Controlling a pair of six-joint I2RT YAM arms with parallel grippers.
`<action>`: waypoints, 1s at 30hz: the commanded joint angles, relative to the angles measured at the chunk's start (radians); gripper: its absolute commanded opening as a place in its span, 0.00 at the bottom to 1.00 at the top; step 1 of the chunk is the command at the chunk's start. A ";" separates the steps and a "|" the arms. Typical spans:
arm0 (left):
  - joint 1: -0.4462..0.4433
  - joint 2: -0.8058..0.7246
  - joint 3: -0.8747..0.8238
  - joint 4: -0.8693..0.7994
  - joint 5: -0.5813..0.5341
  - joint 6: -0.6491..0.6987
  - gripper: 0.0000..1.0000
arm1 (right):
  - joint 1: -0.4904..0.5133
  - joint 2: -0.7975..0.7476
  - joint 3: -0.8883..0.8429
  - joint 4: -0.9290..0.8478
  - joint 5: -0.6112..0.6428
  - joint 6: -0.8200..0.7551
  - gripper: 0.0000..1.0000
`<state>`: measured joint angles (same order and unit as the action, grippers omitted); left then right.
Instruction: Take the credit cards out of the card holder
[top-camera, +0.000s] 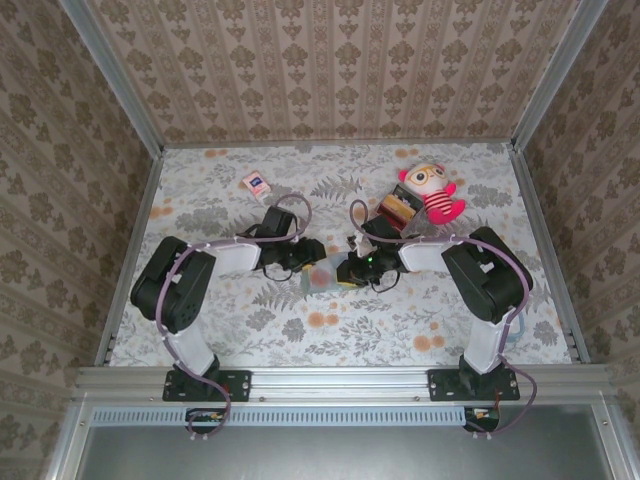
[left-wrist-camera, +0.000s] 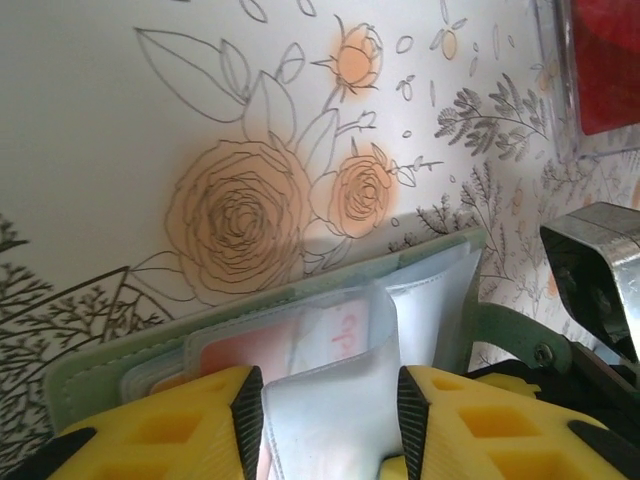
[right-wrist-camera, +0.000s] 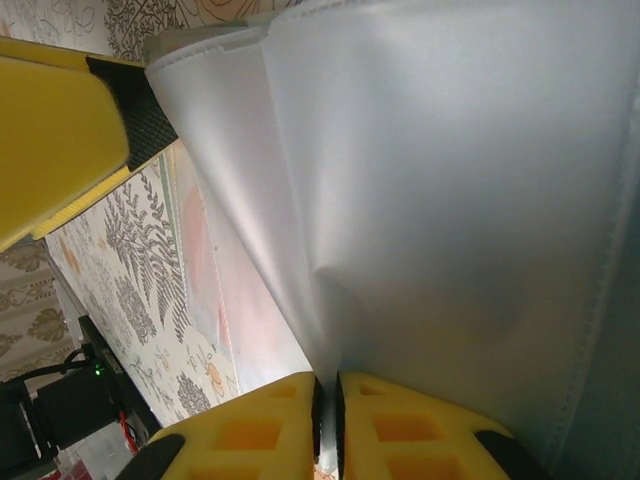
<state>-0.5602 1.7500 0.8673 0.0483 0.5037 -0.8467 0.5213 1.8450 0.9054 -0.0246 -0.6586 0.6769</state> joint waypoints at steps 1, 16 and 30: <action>0.003 0.007 -0.006 0.052 0.069 0.023 0.41 | -0.003 -0.002 -0.009 0.028 -0.043 -0.012 0.17; -0.001 -0.006 -0.067 0.234 0.167 -0.056 0.38 | -0.004 -0.235 -0.037 -0.093 0.070 -0.056 0.36; -0.117 0.025 0.014 0.232 0.149 -0.091 0.42 | -0.018 -0.486 -0.077 -0.239 0.421 -0.073 0.52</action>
<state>-0.6582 1.7554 0.8314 0.2771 0.6479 -0.9272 0.5095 1.4055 0.8474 -0.2157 -0.3454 0.6056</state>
